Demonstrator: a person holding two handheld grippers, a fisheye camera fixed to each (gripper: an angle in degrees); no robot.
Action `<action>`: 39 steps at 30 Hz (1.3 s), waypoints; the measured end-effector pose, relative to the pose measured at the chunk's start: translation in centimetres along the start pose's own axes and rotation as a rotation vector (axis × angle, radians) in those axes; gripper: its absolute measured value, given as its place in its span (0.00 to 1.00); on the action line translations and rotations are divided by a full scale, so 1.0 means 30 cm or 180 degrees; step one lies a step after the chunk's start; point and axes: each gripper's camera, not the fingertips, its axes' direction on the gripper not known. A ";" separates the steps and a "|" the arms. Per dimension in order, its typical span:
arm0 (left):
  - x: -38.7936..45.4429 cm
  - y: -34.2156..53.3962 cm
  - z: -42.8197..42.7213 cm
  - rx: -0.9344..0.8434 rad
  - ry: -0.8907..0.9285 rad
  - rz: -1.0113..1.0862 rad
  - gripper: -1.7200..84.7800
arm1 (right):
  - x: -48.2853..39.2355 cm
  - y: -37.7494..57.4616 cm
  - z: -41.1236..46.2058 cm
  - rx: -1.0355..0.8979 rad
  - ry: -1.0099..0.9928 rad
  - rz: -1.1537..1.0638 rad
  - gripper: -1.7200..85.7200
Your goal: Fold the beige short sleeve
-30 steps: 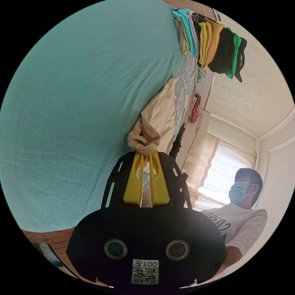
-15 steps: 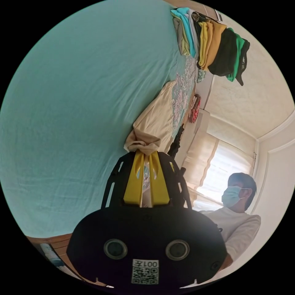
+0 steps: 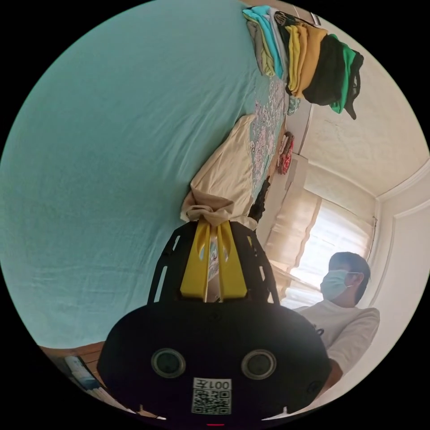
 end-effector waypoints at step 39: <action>-0.092 0.312 0.113 0.0587 0.1611 0.0104 0.01 | 0.150 0.429 -0.186 0.0913 -0.0701 0.1306 0.05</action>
